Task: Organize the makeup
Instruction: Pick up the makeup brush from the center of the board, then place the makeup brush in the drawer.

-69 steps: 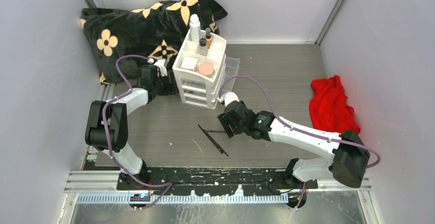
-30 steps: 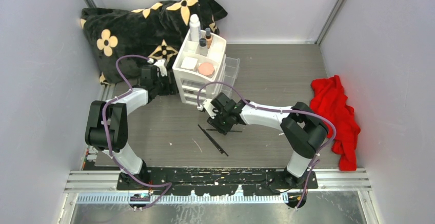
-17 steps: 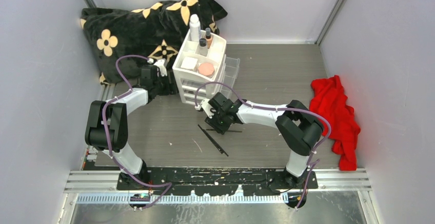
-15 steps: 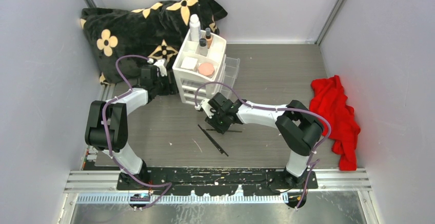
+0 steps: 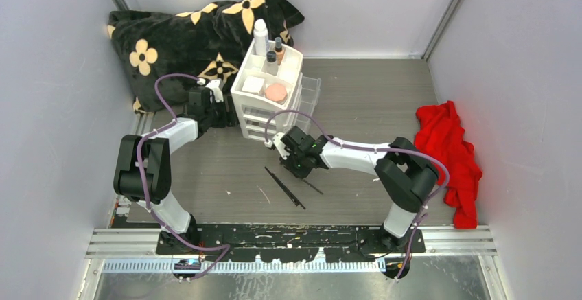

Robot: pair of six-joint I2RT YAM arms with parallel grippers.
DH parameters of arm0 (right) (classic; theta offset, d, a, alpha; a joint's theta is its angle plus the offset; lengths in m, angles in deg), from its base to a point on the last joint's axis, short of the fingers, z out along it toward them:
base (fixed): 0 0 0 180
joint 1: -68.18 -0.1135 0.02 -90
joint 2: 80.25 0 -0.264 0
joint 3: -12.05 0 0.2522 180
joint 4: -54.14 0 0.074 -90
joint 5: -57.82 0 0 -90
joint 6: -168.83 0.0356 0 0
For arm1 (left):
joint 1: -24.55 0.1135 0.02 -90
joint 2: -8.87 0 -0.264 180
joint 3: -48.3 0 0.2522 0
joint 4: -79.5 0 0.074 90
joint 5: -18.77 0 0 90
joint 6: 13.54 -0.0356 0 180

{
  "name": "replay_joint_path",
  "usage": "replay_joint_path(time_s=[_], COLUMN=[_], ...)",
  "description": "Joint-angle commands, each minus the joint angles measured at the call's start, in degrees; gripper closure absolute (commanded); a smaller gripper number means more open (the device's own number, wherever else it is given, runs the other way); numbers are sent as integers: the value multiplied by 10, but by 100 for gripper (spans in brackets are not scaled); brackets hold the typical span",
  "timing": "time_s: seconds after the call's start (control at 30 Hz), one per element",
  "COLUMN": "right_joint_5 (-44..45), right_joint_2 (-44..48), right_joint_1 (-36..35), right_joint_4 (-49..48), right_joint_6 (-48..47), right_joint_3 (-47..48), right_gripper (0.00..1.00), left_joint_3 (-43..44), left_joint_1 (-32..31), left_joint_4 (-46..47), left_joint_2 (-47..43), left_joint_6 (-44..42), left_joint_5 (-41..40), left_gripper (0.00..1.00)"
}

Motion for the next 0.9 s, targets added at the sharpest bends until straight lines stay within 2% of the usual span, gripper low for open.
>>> replay_joint_path(time_s=[0.0, 0.2, 0.47, 0.7, 0.87], right_joint_5=[1, -8, 56, 65, 44], right_joint_2=[115, 225, 285, 333, 304], right_joint_1=[-1, 0, 16, 132, 190], right_joint_4=[6, 9, 19, -81, -175], right_joint_6=[41, 80, 131, 208, 260], right_joint_3=[-16, -8, 17, 13, 16], right_gripper=[99, 99, 99, 99, 99], left_joint_3=[12, 10, 7, 8, 8], left_joint_1=[3, 3, 3, 2, 3], left_joint_4=[19, 21, 23, 23, 22], left_joint_2=[-12, -14, -20, -20, -23], left_joint_6=[1, 5, 8, 10, 10], left_joint_5=[12, 17, 21, 26, 24], left_gripper=[29, 29, 29, 29, 29])
